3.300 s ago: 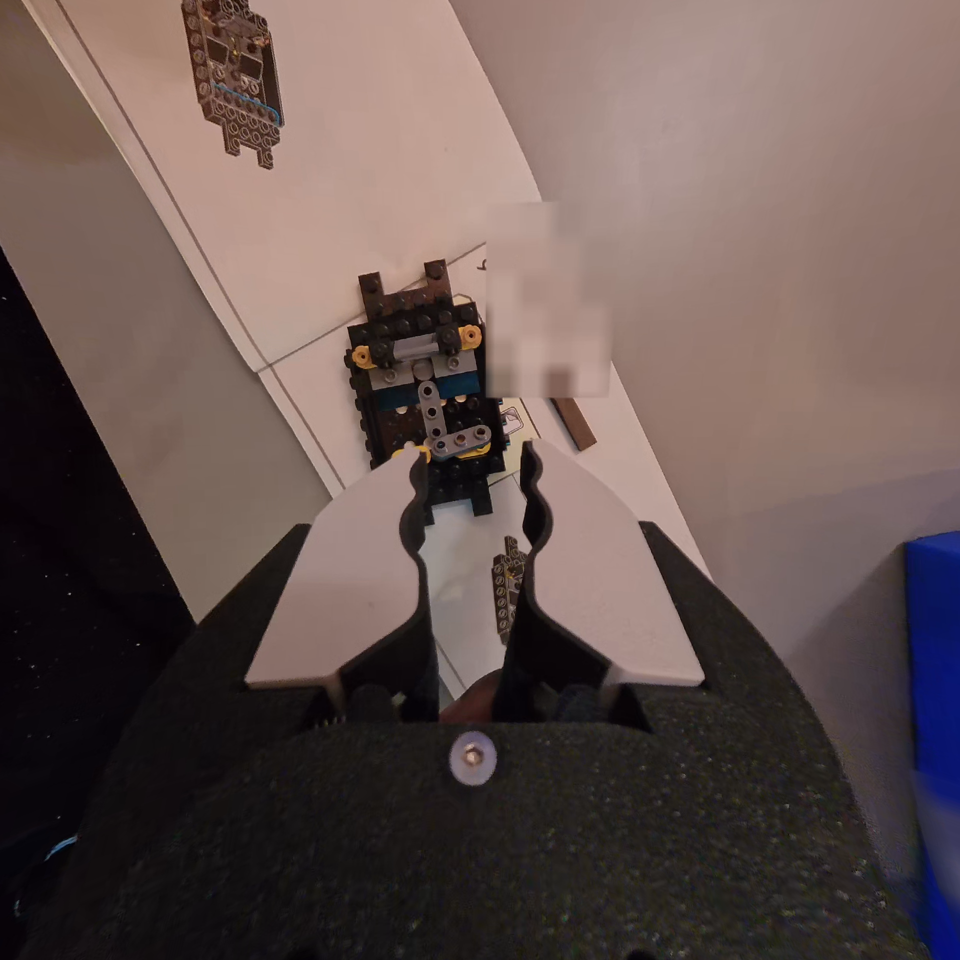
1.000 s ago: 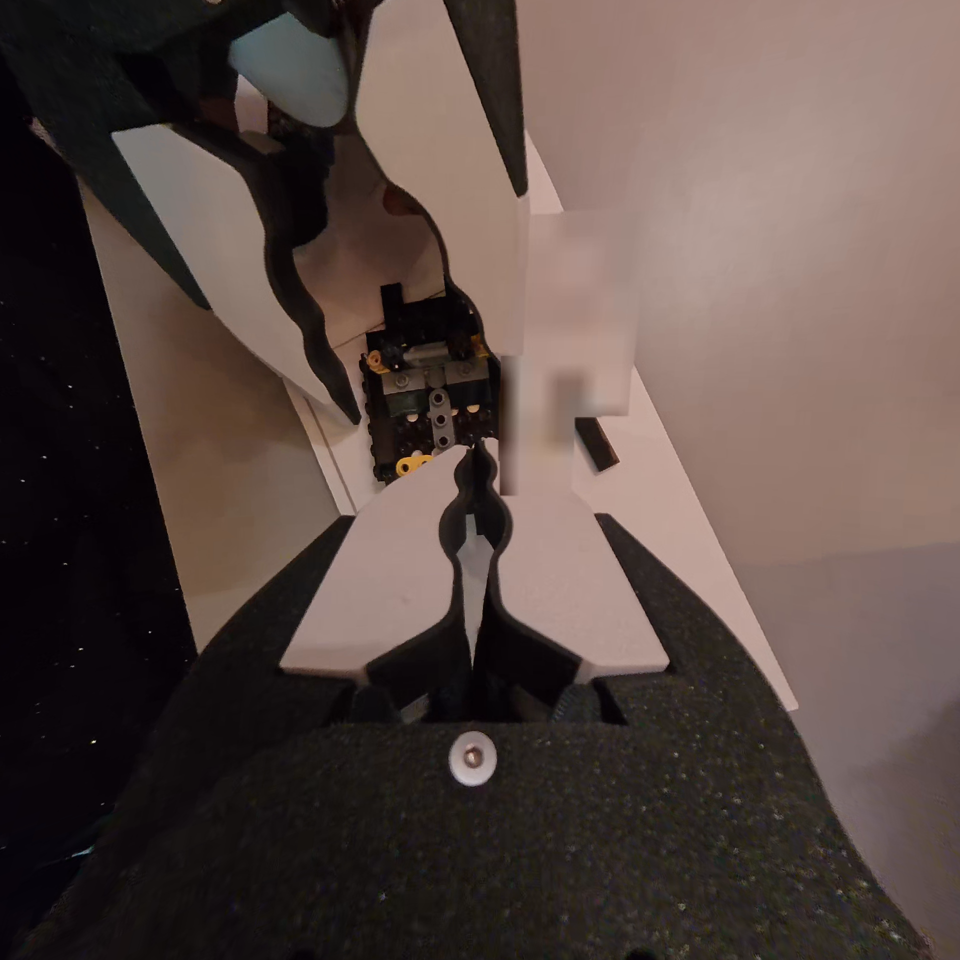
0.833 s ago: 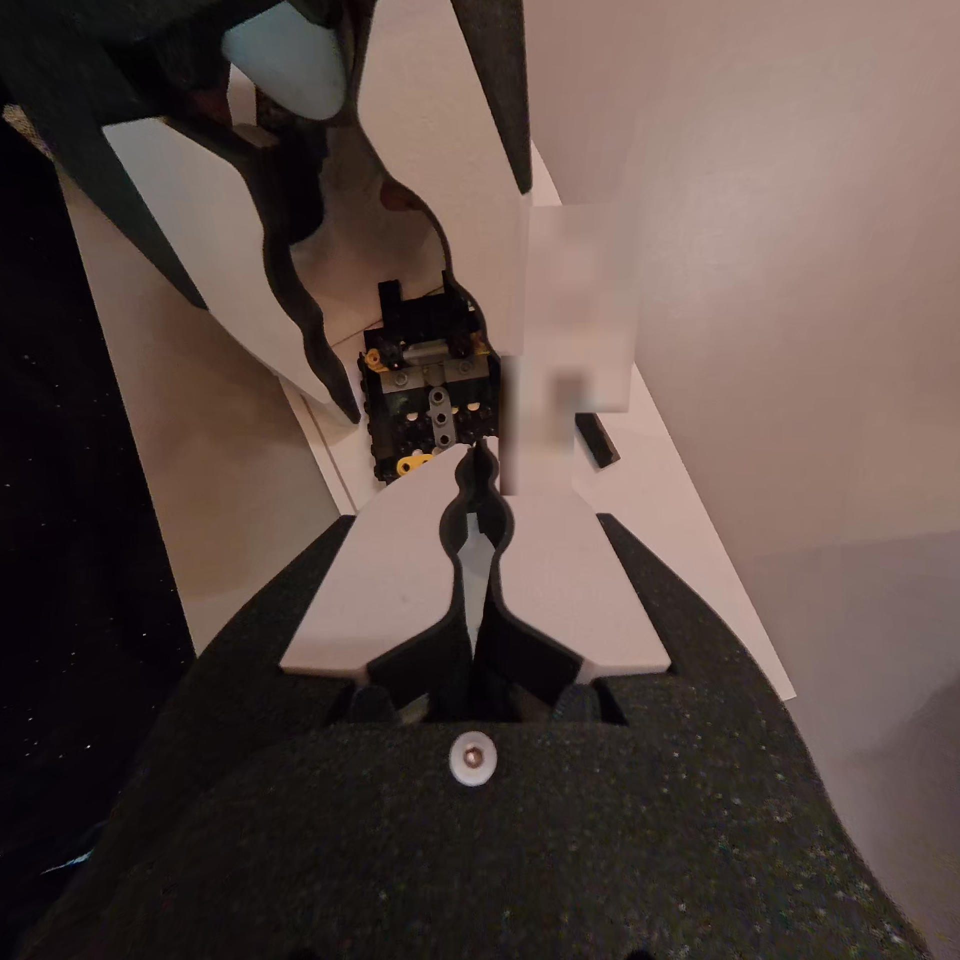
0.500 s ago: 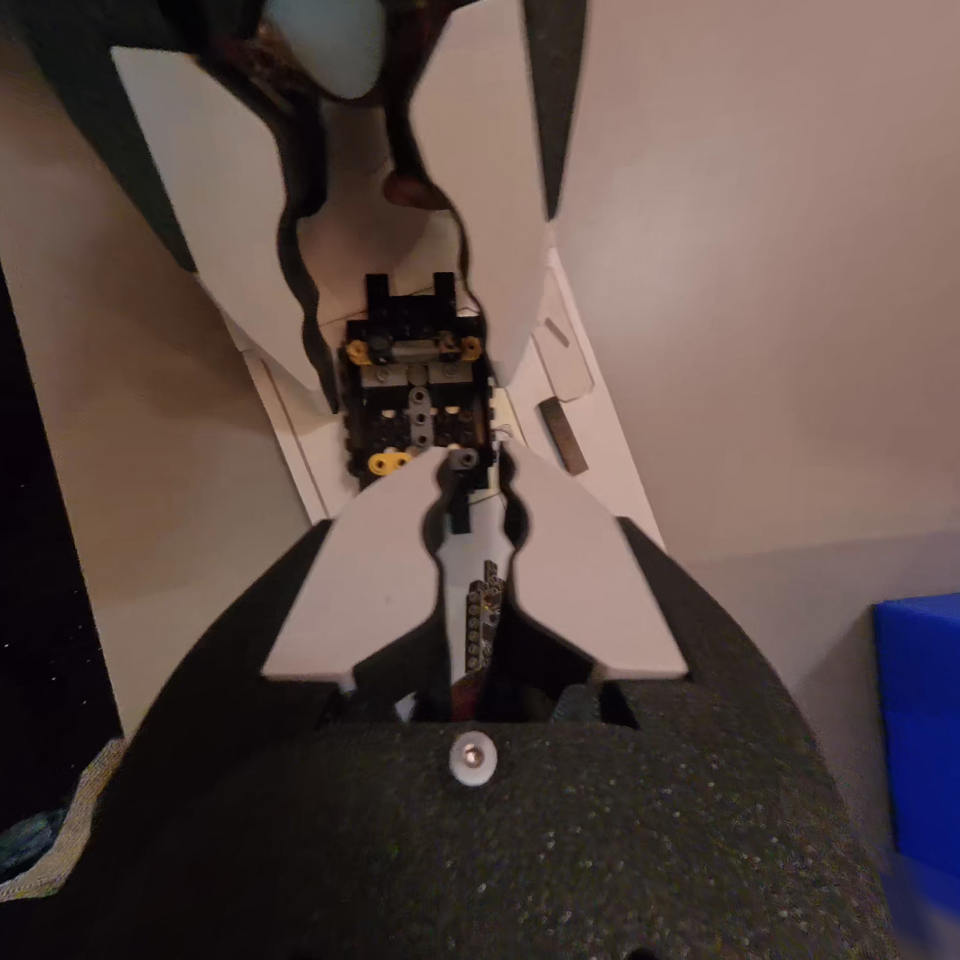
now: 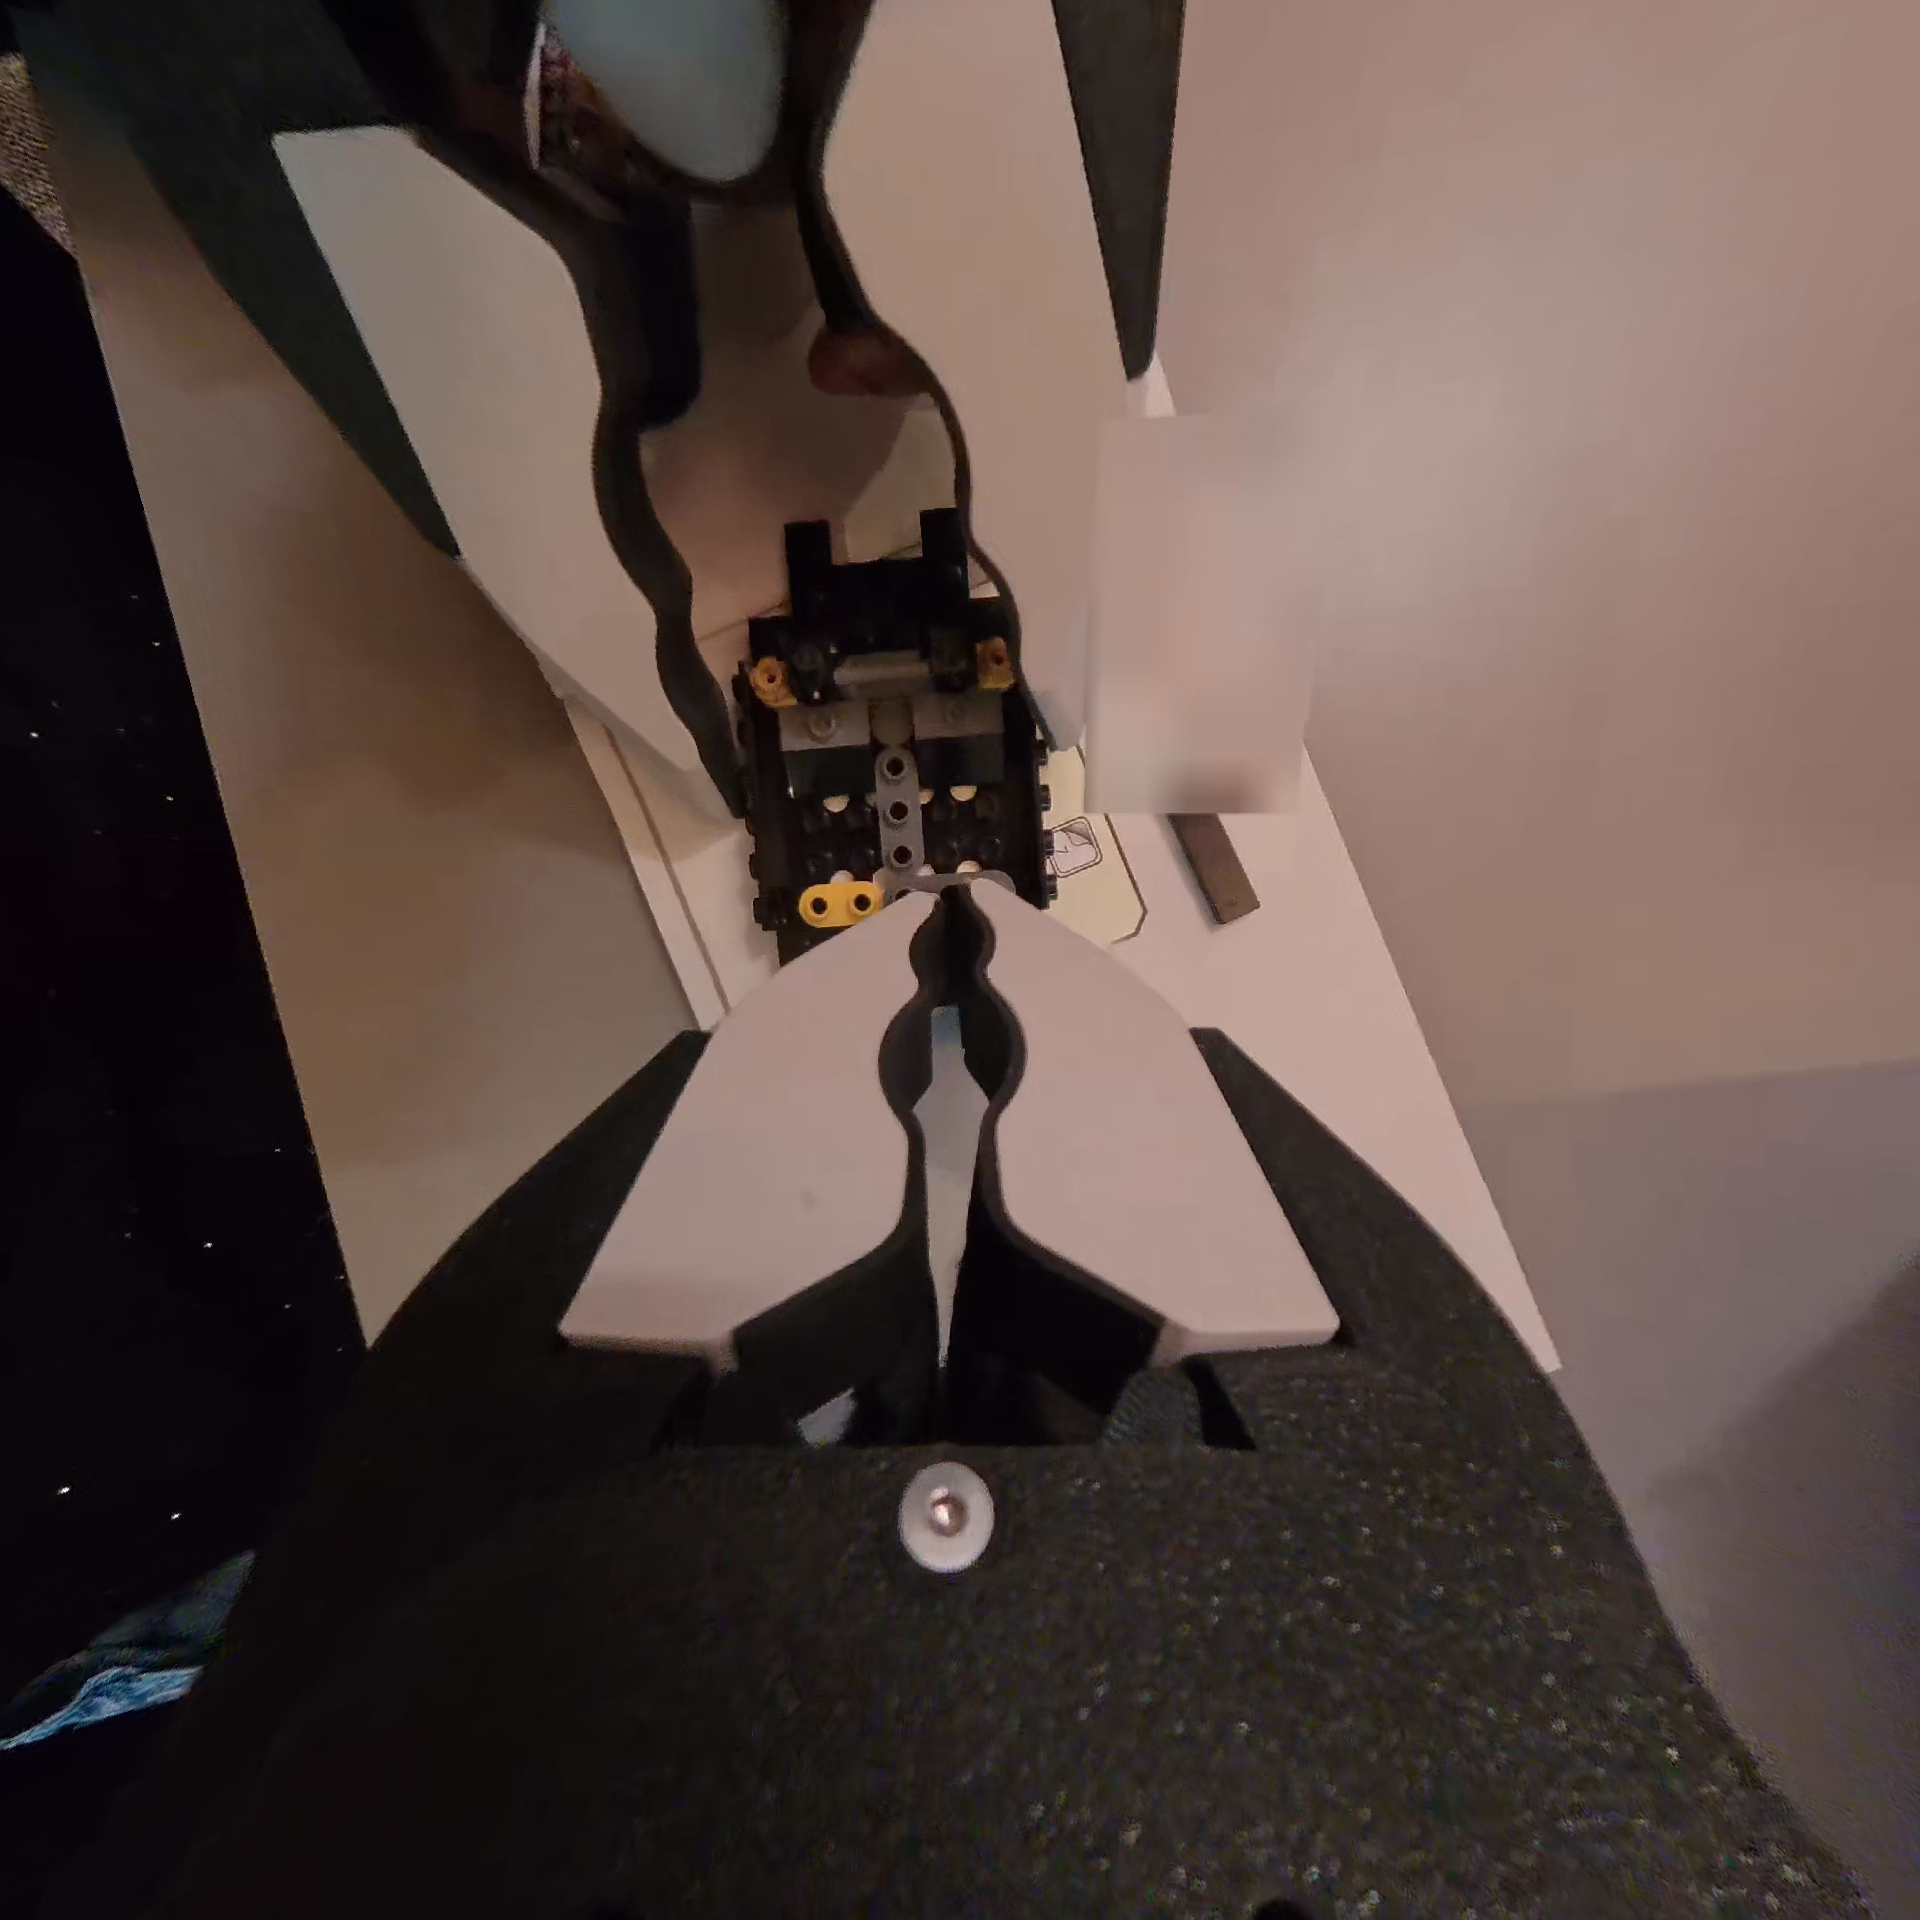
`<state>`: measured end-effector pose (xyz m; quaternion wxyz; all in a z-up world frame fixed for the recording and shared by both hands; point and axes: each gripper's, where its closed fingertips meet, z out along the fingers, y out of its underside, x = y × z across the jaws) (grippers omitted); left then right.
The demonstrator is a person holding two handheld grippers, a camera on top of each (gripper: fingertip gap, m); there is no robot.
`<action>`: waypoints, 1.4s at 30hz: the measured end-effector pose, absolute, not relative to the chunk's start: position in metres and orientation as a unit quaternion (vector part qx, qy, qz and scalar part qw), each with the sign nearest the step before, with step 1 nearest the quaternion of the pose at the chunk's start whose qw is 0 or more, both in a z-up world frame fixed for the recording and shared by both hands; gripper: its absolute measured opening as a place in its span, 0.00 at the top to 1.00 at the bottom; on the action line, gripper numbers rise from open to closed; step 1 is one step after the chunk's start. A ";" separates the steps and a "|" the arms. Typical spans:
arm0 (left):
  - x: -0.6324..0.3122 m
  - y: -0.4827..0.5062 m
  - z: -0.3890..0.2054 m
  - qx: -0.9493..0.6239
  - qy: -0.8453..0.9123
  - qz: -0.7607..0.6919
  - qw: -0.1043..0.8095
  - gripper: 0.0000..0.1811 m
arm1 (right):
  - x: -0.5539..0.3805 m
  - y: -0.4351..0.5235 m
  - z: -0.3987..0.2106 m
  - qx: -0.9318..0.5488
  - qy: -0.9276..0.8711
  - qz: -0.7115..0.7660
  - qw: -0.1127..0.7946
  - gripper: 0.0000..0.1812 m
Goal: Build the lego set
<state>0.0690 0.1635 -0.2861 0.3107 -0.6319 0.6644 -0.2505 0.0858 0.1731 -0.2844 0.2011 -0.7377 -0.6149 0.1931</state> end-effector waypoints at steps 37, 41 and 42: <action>0.048 0.159 -0.224 -0.622 0.606 -0.246 0.431 0.91 | 0.152 0.197 -0.275 -0.755 -0.576 0.178 0.259 0.83; 0.017 0.172 -0.222 -0.640 0.613 -0.172 0.431 0.91 | 0.144 0.205 -0.277 -0.742 -0.590 0.187 0.256 0.85; 0.003 0.177 -0.215 -0.647 0.610 -0.148 0.433 0.89 | 0.143 0.205 -0.280 -0.740 -0.595 0.189 0.250 0.85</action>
